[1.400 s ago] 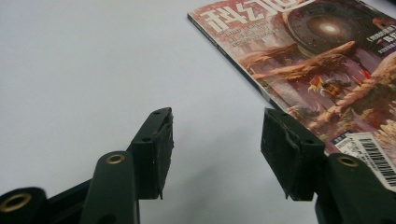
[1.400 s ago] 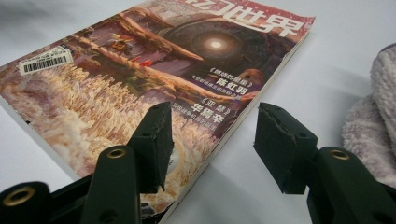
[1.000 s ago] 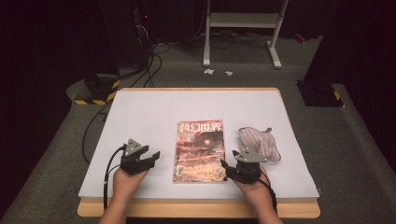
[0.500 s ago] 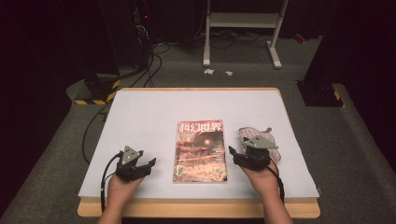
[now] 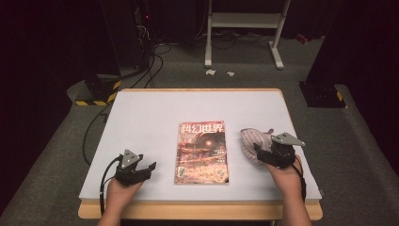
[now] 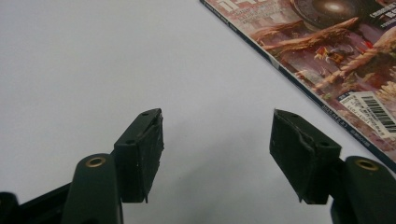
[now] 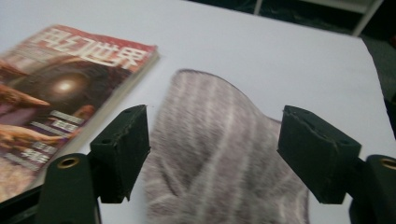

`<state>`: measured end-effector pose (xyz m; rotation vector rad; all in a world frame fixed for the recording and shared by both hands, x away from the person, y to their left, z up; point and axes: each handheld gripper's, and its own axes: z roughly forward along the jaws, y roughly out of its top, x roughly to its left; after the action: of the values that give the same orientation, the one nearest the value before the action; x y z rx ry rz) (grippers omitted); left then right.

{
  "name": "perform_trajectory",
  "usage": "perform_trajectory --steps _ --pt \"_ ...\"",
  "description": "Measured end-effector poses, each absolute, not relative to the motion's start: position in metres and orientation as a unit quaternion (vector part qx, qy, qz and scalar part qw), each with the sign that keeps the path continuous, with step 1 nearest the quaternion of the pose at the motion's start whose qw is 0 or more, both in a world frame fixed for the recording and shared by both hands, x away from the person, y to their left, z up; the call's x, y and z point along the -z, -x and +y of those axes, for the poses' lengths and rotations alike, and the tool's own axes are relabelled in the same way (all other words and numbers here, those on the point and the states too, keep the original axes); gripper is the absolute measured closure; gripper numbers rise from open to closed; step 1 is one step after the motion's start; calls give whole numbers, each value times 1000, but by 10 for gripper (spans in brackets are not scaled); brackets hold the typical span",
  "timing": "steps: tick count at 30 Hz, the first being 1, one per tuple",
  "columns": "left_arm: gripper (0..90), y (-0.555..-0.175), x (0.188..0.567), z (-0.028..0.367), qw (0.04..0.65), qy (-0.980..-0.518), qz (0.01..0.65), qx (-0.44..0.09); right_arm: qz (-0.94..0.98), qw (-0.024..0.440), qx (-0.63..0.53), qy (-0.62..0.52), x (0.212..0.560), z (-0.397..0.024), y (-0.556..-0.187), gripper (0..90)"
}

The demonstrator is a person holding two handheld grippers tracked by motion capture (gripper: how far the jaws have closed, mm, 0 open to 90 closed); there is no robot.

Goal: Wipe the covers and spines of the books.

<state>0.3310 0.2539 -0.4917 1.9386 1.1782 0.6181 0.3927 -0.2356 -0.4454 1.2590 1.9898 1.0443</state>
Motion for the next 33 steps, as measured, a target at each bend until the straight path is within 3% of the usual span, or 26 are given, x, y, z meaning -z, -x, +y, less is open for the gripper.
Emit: perform_trajectory --steps 10,12,16,22,33 --pt "351 -328 495 257 385 -761 468 -232 760 216 -326 -520 485 -244 -418 215" --pt "351 -328 495 257 387 -762 468 -226 762 205 -322 -523 491 -244 -419 263" --pt "351 -328 496 254 385 -765 464 -228 773 202 -323 -508 493 -240 -415 448" --pt "350 -328 496 251 386 -766 461 -226 775 205 -326 -501 492 -238 -412 625" --pt "354 -335 492 248 397 -761 461 -225 759 227 -366 -489 473 -239 -395 666"
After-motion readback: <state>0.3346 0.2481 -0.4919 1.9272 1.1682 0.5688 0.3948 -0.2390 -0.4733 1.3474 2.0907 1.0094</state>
